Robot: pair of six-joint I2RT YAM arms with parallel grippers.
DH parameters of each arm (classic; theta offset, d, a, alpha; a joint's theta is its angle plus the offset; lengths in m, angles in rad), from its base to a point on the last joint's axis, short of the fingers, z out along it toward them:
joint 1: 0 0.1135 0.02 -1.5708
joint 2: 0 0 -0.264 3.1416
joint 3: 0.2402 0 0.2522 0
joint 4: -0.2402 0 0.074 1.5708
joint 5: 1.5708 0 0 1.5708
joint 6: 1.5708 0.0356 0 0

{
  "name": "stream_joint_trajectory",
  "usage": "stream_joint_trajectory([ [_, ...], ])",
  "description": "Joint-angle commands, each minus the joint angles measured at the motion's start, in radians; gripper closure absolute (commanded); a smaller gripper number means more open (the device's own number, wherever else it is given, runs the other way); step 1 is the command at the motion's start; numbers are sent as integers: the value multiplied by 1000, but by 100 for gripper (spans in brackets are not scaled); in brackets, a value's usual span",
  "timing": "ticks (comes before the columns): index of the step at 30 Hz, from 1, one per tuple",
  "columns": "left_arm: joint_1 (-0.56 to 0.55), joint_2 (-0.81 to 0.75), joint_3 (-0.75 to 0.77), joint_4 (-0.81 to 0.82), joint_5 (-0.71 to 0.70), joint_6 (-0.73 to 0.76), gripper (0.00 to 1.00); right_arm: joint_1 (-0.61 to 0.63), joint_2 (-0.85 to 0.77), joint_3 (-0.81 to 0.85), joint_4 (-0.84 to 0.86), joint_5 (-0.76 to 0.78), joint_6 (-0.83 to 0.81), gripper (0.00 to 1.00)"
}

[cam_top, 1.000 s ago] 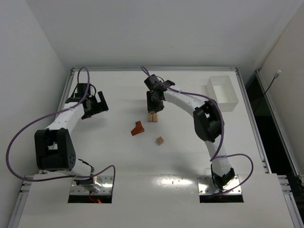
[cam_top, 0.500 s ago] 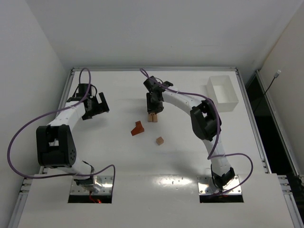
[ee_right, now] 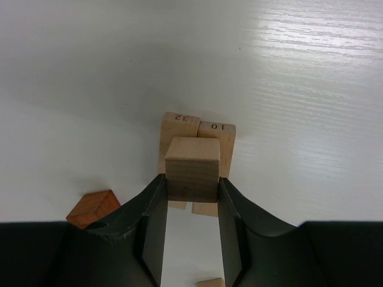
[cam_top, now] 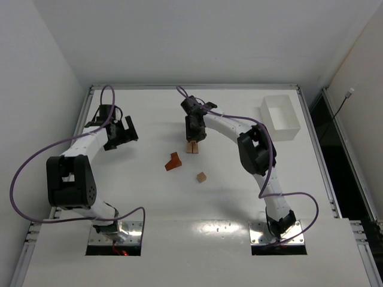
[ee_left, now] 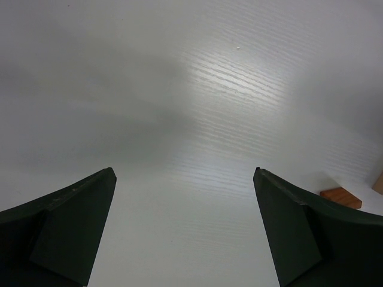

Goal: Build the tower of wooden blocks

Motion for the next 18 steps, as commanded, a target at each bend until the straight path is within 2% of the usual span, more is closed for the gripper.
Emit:
stream_joint_trajectory([
  [1,14,0,39,19,12,7,0,-3,-2,51,17,24,3,100],
  [6,14,0,39,19,21,7,0,-3,-2,51,17,4,3,100],
  [9,14,9,39,19,21,7,0,-3,7,51,17,-10,3,76],
  [11,14,9,39,19,21,7,0,-3,7,51,26,-22,3,65],
  [13,14,9,39,19,21,7,0,-3,-4,42,26,-11,3,58],
  [14,14,18,48,19,21,7,0,-3,-4,42,26,-11,3,51],
  [18,14,18,48,19,32,7,0,-3,-14,33,26,-2,3,43],
])
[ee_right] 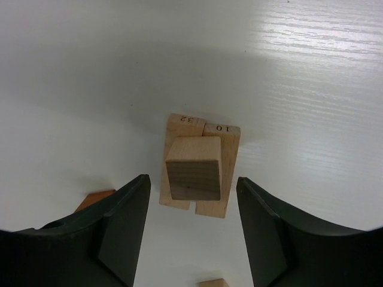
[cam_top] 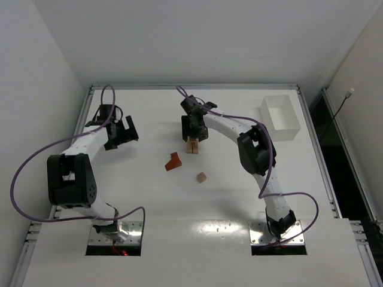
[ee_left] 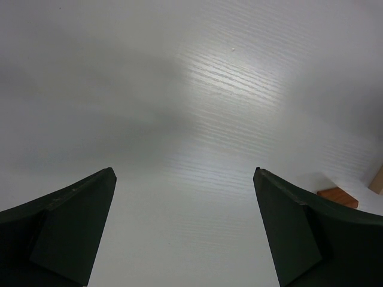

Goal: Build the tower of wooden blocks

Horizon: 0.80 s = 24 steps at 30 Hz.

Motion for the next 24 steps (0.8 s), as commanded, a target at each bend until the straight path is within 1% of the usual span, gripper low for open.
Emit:
stream_joint_trajectory([
  [1,14,4,42,15,20,7,0,-3,-33,23,25,5,6,43],
  [5,14,-18,22,25,20,18,0,-3,-79,12,73,-22,-73,44],
  [6,14,-33,22,26,20,18,0,-3,-120,12,83,-38,-95,44],
  [9,14,-77,-18,26,20,38,0,6,-222,-57,133,-99,-252,45],
  [10,14,-93,-40,26,20,38,0,7,-311,-115,149,-128,-304,45],
  [11,14,-125,-54,36,11,48,0,7,-363,-155,167,-163,-416,45],
  [12,14,-142,-65,36,-3,49,0,7,-418,-252,201,-231,-473,45],
  [13,14,-157,-88,36,-3,59,0,7,-529,-309,218,-287,-618,47],
  [14,14,-171,-97,48,-3,68,0,7,-582,-366,218,-350,-698,47],
  [15,14,-197,-97,49,-3,78,0,7,-629,-471,218,-418,-758,47],
  [16,14,-208,-97,49,-3,90,0,-3,-671,-515,198,-441,-809,47],
  [17,14,-217,-108,49,-3,90,0,-3,-700,-546,160,-481,-919,49],
  [18,14,-217,-108,49,-3,99,0,6,-732,-592,88,-481,-943,50],
  [19,14,-217,-108,49,-3,99,0,16,-748,-623,71,-471,-943,51],
  [20,14,-217,-97,38,-3,99,0,32,-786,-687,61,-486,-943,51],
  [21,14,-217,-97,38,-3,87,0,46,-809,-722,61,-486,-943,48],
  [23,14,-217,-76,38,20,78,0,95,-843,-814,86,-501,-943,45],
  [24,14,-205,-76,38,20,78,0,114,-843,-834,95,-501,-943,44],
])
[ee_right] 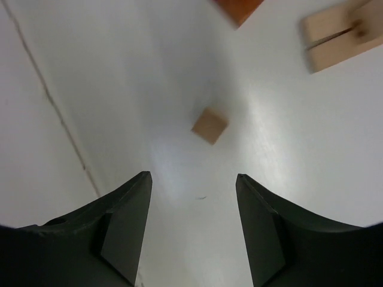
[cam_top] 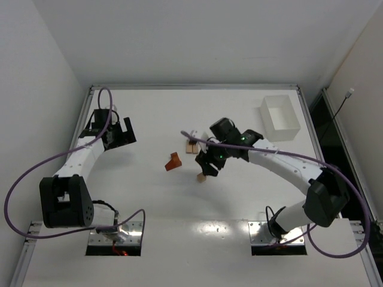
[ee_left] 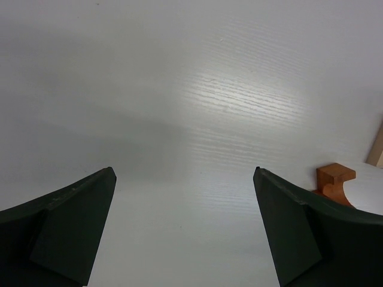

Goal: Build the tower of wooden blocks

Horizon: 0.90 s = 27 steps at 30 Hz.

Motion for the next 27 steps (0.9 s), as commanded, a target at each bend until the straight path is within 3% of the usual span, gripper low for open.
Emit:
stream_joint_trajectory([
  [1,14,-6,36,7,13,0,0,74,-3,-112,-14,-71,-93,44],
  [7,14,-5,58,-12,1,-9,0,82,63,-138,69,-11,113,42],
  [12,14,-26,33,11,1,-9,0,82,147,-75,89,-66,84,42],
  [15,14,-26,24,12,1,-9,0,91,211,-8,47,-123,-40,44],
  [16,14,-26,24,12,1,-9,0,91,231,16,10,-185,-164,44],
  [19,14,-17,24,21,1,-9,0,82,293,115,-140,-236,-334,42],
  [27,14,1,26,21,12,11,0,72,245,78,-204,-169,-554,40],
])
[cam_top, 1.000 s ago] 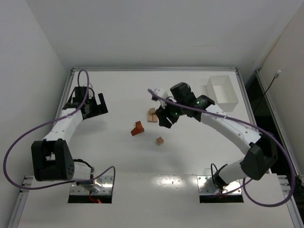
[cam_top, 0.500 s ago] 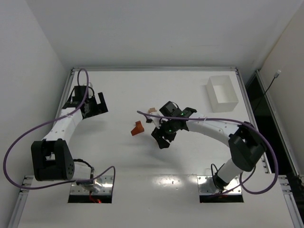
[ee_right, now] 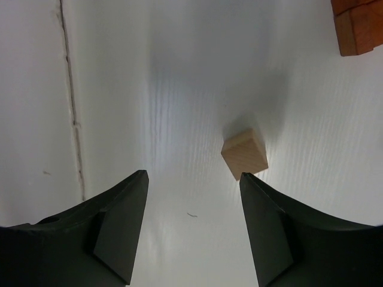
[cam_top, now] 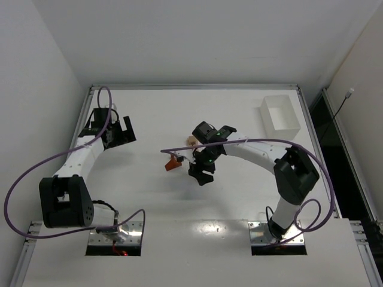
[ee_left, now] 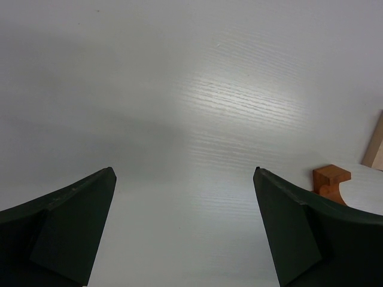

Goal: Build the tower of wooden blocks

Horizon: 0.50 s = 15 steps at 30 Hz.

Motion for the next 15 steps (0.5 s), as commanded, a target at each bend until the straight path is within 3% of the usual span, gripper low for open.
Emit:
stream_joint_trajectory([
  [1,14,1,10,27,8,13,0,-15,-55,-25,-44,7,-179,40],
  [8,14,53,42,27,28,13,0,-63,-98,-67,-24,73,-430,41],
  [15,14,84,63,18,28,13,0,-63,-40,-35,-24,84,-570,43],
])
